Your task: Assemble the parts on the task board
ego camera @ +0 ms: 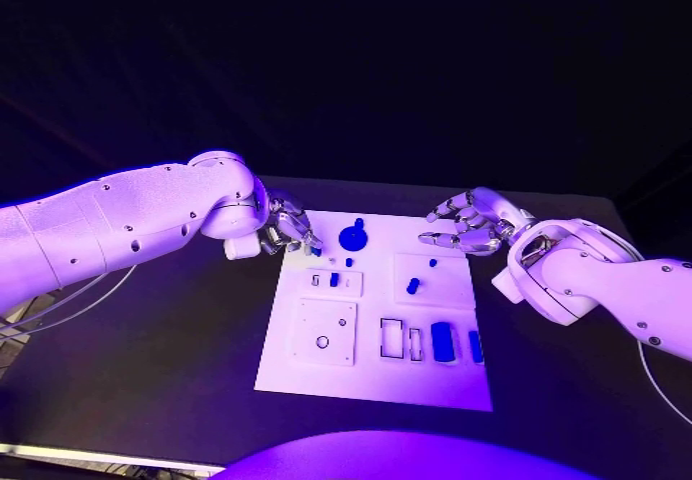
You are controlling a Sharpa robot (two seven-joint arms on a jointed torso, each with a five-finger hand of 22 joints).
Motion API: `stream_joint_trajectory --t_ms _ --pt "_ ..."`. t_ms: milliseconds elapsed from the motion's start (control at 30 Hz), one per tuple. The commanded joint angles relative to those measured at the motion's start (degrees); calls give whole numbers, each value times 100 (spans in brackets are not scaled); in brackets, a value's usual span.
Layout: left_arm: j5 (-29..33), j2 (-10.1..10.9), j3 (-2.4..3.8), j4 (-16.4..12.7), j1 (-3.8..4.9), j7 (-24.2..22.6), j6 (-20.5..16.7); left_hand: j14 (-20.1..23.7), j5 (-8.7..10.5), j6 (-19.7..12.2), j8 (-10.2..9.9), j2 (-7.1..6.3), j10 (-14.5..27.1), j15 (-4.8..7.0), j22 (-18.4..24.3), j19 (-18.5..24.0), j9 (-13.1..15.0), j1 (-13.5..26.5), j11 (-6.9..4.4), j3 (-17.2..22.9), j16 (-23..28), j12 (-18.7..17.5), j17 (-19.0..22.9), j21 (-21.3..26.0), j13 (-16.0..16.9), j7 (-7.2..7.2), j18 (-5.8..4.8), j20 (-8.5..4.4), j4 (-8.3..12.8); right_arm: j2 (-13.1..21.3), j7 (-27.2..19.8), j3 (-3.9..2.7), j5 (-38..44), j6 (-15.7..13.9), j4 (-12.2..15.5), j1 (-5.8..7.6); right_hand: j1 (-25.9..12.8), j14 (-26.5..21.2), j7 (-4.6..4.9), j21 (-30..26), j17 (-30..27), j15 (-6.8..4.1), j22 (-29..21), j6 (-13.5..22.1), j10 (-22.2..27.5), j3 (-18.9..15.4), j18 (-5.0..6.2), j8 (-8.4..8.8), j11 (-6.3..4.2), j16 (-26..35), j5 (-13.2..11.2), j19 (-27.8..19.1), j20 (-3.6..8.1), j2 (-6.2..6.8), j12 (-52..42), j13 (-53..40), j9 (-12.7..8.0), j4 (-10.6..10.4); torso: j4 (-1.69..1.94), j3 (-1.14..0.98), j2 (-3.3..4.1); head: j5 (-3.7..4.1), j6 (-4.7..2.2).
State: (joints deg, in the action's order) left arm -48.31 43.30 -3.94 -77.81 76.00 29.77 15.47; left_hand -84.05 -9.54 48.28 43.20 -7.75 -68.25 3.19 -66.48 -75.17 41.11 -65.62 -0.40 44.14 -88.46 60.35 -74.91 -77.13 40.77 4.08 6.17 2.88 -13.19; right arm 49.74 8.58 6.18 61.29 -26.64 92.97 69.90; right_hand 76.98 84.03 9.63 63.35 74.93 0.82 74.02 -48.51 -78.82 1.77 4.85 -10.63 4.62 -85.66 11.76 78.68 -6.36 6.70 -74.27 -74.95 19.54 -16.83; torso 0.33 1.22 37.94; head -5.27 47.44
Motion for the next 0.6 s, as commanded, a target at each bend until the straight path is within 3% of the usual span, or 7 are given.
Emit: stream_joint_trajectory --t_ms 33,267,600 --pt "-517 95 -7 -209 -35 -74 -298 -523 -47 80 31 -10 -49 36 -34 -60 -3 91 -5 1016 -40 39 -1305 -37 22 -34 -101 7 974 10 -47 0 63 27 11 -8 -9 377 -7 -27 689 -51 -5 2 41 28 74 -38 0 32 -2 -44 10 -62 16 -17 -5 5 5 0 -3 -7 33" --pt "-1074 250 -15 -491 -148 -57 -372 -545 -78 124 43 -45 -125 51 -82 -98 -11 165 -22 1111 -72 78 -1363 -67 79 -50 -111 -8 1049 13 -49 2 63 22 8 -23 -18 380 -10 -29 693 -53 -4 -10 36 31 73 -48 -3 32 -4 -40 12 -70 12 -18 -5 6 12 3 -2 -20 52" --pt "-1440 274 -17 -671 -311 -48 -281 -558 -141 158 46 -74 -190 60 -102 -113 -21 223 -34 1163 -92 120 -1399 -79 144 -62 -116 -17 1103 15 -46 2 63 22 6 -37 -18 380 -10 -29 693 -53 -4 -10 36 31 73 -48 -3 32 -4 -40 12 -70 12 -18 -5 6 -6 3 7 -17 78"
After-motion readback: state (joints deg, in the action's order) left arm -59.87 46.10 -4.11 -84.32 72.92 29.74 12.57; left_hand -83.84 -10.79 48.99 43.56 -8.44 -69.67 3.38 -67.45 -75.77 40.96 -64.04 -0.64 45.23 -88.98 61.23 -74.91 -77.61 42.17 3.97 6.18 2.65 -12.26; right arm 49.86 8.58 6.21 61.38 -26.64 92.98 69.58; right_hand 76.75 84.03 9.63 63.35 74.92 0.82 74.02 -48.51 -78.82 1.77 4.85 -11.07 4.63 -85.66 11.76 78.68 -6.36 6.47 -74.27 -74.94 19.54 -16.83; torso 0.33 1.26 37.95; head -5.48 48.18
